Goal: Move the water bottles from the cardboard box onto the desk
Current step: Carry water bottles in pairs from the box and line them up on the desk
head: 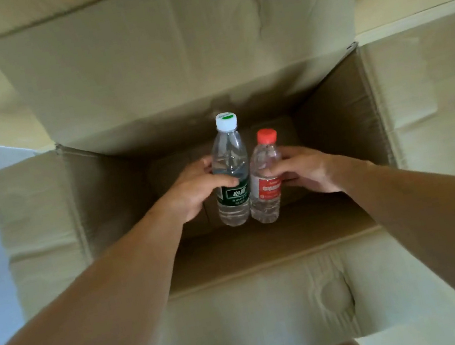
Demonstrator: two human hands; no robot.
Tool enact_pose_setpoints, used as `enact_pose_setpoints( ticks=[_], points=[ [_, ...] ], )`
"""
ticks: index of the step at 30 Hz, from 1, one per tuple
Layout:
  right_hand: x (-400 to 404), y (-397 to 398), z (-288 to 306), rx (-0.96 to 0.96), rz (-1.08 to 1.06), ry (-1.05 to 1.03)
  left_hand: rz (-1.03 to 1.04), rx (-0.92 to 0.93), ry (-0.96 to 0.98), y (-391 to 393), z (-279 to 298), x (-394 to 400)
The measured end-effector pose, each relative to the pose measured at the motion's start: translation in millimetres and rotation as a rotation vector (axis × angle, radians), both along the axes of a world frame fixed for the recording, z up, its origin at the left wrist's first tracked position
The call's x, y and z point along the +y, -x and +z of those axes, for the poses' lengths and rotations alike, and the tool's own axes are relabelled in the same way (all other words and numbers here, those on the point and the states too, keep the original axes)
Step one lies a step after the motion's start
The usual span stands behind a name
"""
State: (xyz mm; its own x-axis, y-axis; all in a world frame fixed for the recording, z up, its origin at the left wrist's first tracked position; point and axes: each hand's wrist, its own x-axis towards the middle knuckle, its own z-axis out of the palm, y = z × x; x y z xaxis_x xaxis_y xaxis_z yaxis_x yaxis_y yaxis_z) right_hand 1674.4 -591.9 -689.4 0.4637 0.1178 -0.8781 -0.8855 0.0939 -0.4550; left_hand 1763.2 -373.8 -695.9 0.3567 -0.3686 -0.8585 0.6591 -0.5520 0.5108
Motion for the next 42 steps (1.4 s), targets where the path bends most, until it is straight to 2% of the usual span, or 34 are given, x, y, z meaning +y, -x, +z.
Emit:
enact_pose_setpoints(
  ticks=[7, 18, 23, 29, 35, 42],
  points=[
    [1, -5, 109, -0.049, -0.133, -0.073, 0.145, 0.095, 0.050, 1, 114, -10],
    [0, -28, 280, -0.181, -0.374, -0.192, 0.437, 0.097, 0.208, -4, 289, -40],
    [-8, -23, 357, -0.197, -0.458, -0.210, 0.301, -0.040, 0.228, -6, 377, -56],
    [-46, -9, 455, -0.430, -0.446, -0.265, 0.213, -0.136, 0.294, -6, 481, -91],
    [-92, 19, 529, -0.521, -0.572, -0.114, 0.151, -0.156, 0.424, -1, 542, -136],
    [-111, 81, 595, -0.621, -0.770, 0.112, -0.023, -0.126, 0.598, 22, 603, -188]
  ],
)
